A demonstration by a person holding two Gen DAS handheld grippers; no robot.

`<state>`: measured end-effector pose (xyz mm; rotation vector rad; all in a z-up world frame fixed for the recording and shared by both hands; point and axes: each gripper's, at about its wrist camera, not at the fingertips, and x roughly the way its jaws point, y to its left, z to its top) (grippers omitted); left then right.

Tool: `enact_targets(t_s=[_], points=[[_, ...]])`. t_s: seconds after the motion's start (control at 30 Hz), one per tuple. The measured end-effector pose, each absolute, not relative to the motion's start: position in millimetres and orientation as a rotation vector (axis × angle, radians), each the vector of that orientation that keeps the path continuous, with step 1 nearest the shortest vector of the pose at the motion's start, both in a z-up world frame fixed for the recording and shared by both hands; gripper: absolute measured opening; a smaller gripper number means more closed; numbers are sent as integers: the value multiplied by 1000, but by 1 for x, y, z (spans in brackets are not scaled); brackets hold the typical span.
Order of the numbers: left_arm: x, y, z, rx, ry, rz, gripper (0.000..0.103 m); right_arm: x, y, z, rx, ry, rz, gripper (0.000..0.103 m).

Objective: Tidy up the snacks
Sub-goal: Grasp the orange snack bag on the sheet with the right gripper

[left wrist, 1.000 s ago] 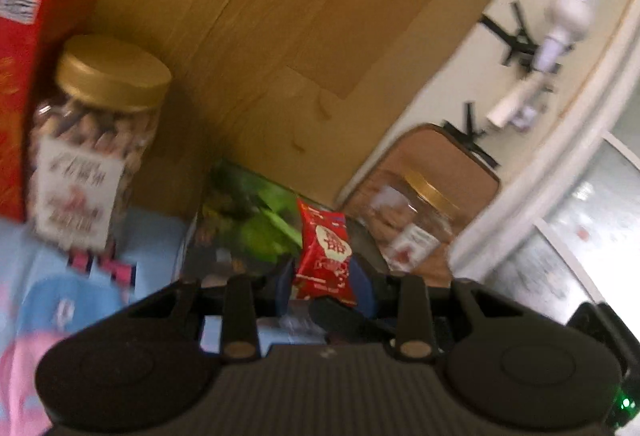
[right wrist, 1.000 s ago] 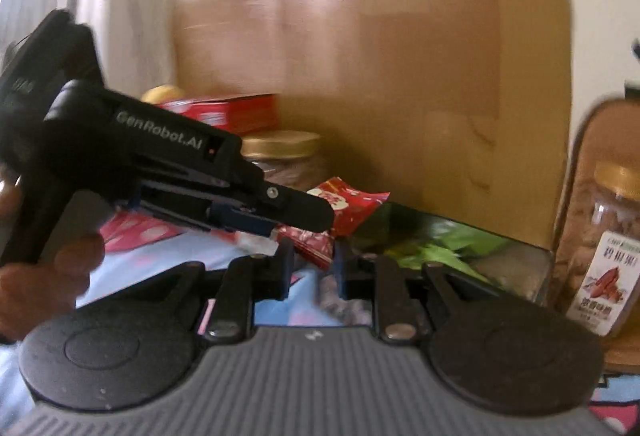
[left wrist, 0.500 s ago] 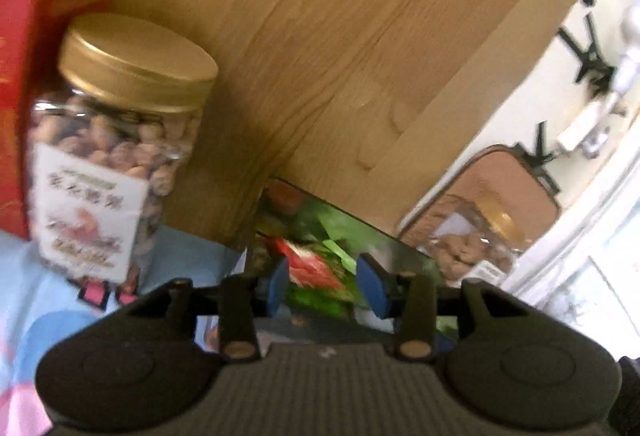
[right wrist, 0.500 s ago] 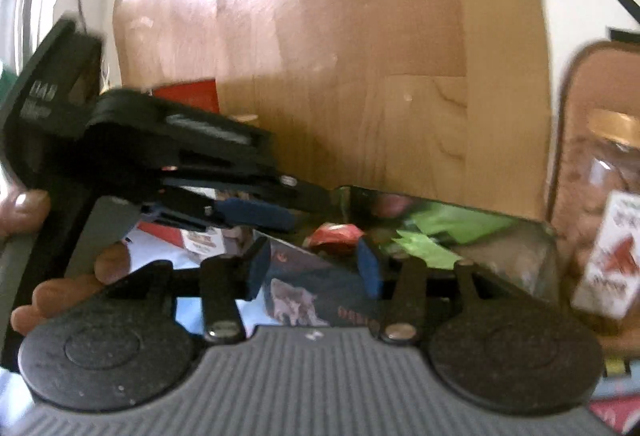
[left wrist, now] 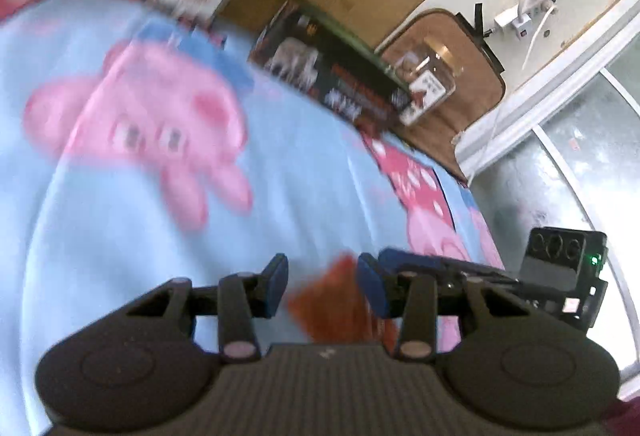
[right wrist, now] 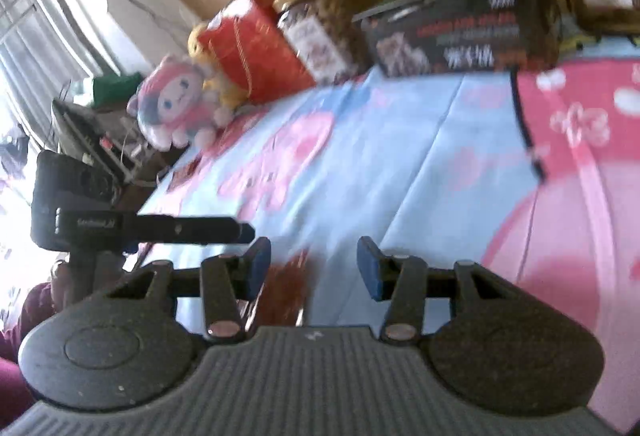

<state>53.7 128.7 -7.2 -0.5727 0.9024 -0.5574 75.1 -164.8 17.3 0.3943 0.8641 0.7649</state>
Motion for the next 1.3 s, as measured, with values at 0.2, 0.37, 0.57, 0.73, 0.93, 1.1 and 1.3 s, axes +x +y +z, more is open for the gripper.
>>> enact_targets(t_s=[0.2,0.37,0.57,0.73,0.93,1.1,1.3], points=[[17,122,-19,-640,896,-579,39,46,-157,13,429,855,775,51],[9,119,-19,-637,861,-557,39,42,-152,8,525,881,788,48],[7,127,-25,-707,851,-556,39,37,-172,0,784,871,846,43],[7,129,-27,-729,847,-555,38,39,-160,-12,820,946,841,22],[10,134,-29,-771,861,-566,39,40,-157,-13,812,935,822,13],[14,143,-27,-864,835,-589,45,44,-176,-17,960,892,857,13],[31,120,-15,-859,822,-680,40,55,-181,-19,1075,892,908,13]])
